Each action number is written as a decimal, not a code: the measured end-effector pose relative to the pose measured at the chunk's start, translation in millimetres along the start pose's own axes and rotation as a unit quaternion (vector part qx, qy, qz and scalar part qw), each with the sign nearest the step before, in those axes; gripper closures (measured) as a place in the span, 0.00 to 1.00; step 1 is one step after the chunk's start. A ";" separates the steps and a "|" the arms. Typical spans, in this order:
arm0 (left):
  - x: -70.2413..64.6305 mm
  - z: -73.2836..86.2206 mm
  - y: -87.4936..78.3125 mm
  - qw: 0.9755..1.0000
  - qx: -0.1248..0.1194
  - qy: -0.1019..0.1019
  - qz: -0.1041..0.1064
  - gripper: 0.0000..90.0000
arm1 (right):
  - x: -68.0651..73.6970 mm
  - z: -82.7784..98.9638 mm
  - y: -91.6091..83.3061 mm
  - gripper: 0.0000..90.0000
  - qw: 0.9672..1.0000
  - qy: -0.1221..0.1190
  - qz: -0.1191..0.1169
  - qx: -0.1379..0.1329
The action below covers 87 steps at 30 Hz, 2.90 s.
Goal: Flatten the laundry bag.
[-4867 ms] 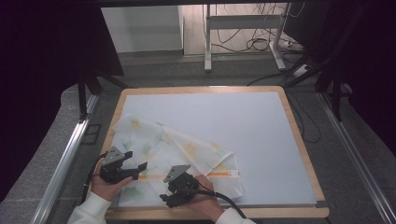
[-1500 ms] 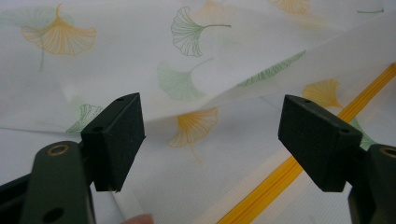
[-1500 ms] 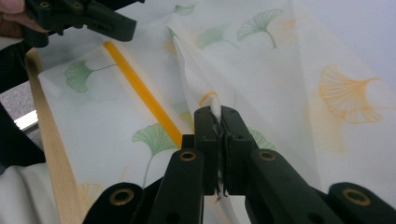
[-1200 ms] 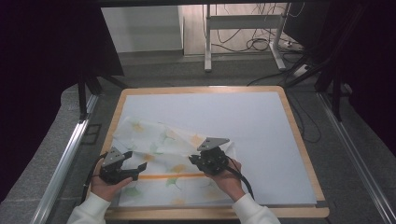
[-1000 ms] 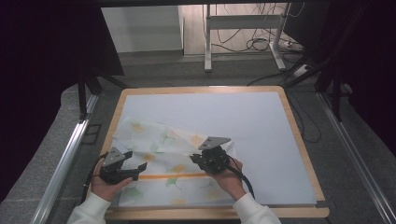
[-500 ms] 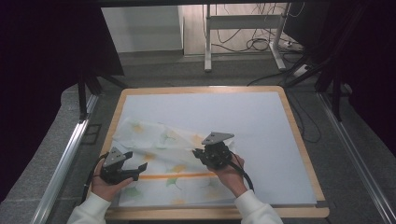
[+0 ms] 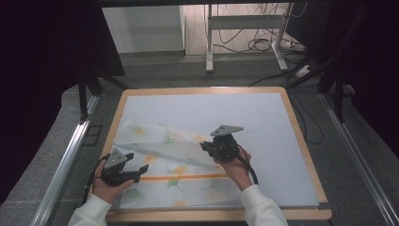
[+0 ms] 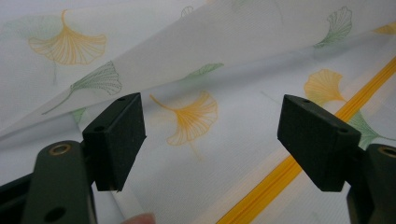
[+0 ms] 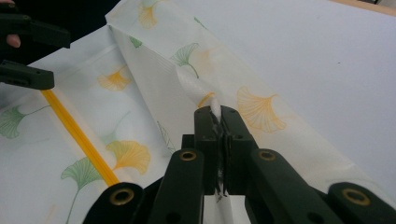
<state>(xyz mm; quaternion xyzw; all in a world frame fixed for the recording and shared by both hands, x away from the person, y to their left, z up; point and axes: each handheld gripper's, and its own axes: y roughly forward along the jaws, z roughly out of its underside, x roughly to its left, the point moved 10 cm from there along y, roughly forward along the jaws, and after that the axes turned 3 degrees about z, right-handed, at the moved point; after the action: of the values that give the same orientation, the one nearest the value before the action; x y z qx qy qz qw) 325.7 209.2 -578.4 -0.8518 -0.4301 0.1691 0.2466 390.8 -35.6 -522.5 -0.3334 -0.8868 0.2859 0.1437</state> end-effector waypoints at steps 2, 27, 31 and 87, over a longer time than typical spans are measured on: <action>0.1 0.1 0.1 1.000 0.000 0.000 0.000 0.26 | -1.4 -0.7 0.2 0.95 1.000 0.001 0.001 0.000; -1.7 -0.1 1.0 1.000 0.000 0.002 0.004 0.26 | -27.0 -5.6 0.1 0.95 0.999 0.021 0.022 -0.012; -2.4 -0.9 0.3 1.000 -0.003 0.000 0.006 0.26 | -32.9 -5.8 -1.4 0.95 0.999 0.026 0.027 -0.015; -11.9 3.3 2.7 0.999 0.008 0.018 0.026 0.26 | -104.4 -33.8 43.3 0.95 0.993 0.088 0.082 0.007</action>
<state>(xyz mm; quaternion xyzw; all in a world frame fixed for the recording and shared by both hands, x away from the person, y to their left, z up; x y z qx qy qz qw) 319.0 199.0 -581.7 -0.8633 -0.4024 0.1639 0.2567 504.8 -65.4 -528.5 -0.4274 -0.8386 0.2727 0.1994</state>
